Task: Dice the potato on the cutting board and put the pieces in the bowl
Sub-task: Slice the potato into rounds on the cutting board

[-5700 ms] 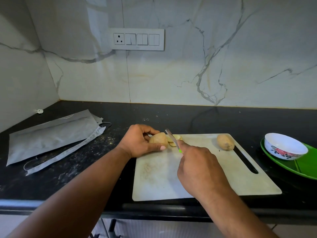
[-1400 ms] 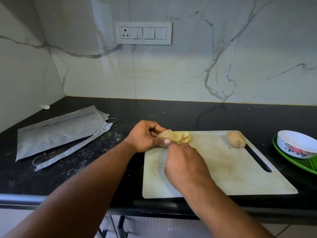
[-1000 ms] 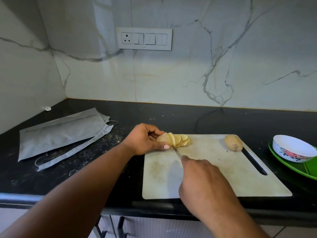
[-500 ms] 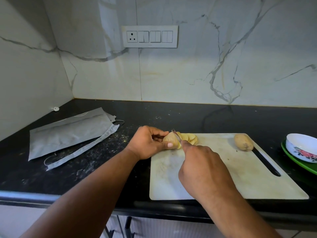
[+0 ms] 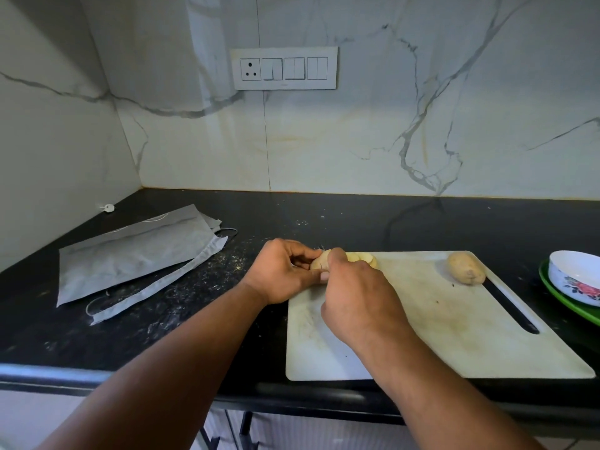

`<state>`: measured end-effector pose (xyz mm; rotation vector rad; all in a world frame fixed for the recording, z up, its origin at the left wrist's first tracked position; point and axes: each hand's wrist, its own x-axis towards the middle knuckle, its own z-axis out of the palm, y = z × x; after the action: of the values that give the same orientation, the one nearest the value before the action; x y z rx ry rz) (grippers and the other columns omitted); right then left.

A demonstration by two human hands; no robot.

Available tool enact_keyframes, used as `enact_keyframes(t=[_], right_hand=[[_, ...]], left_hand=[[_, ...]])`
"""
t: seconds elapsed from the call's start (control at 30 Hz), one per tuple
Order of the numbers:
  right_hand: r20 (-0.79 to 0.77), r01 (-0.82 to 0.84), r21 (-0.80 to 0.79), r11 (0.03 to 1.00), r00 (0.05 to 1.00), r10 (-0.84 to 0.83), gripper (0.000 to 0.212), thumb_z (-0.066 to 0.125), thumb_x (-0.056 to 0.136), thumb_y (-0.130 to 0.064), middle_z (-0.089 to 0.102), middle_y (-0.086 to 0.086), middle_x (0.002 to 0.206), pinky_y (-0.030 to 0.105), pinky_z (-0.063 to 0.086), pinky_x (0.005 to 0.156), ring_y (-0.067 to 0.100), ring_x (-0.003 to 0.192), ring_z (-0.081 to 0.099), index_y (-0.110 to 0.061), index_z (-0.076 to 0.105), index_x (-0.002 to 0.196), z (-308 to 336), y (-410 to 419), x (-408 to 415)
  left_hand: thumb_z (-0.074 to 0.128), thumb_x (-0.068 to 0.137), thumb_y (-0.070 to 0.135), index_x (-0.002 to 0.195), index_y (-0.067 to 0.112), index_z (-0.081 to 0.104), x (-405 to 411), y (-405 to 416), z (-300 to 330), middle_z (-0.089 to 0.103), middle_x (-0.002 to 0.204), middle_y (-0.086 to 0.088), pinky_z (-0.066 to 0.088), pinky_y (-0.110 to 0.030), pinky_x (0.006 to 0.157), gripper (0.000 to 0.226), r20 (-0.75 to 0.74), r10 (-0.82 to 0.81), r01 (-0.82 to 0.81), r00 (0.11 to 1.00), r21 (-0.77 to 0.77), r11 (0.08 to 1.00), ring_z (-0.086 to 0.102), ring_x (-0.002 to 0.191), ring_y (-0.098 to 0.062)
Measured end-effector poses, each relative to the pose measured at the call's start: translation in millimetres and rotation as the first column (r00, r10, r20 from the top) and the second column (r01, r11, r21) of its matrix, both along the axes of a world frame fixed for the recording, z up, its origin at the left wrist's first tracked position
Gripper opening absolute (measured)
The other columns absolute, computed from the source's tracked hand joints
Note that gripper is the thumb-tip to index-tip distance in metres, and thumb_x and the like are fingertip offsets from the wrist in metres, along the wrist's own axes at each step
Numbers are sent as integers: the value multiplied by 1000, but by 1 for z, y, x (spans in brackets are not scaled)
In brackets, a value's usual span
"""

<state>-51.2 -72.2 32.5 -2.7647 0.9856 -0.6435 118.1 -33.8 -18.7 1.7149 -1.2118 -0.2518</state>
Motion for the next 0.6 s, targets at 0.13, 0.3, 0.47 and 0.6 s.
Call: enact_keyframes(t=[0.13,0.3,0.47,0.6], right_hand=[[13,-7,24,1000,1000,7,37,58,91,-15,47,-5,79,21,24,43,12,60,42,-20,43,123,0,3,-6],[-49,-14,49,999,999,17,51,54,90,-15,40,-6,73,24,34,54,12,62,43,-24,33,136,-10,19,-33],[-105,2,77,997,994,7,34,53,87,-13,46,-6,75,23,32,51,12,66,50,-26,33,111,-3,32,-68],[-62,31,23,999,998,-30,33,51,89,-17,45,-8,73,21,28,47,9,60,46,-27,29,112,10,34,-77]], left_hand=[[94,74,14,108,11,82,1,0,-1,79,92,7,57,-16,79,36,-47,-5,5,999,-9,1000,76,86,-8],[93,75,15,109,11,81,3,-2,-2,81,94,5,58,-18,79,36,-86,-11,12,996,15,1000,76,85,-7],[93,76,18,112,13,81,2,-1,-1,79,98,8,57,-16,82,38,-54,-4,5,999,25,1000,76,88,-4],[93,76,20,113,13,80,0,0,1,79,99,8,57,-16,83,40,-58,-2,4,998,35,999,75,88,-2]])
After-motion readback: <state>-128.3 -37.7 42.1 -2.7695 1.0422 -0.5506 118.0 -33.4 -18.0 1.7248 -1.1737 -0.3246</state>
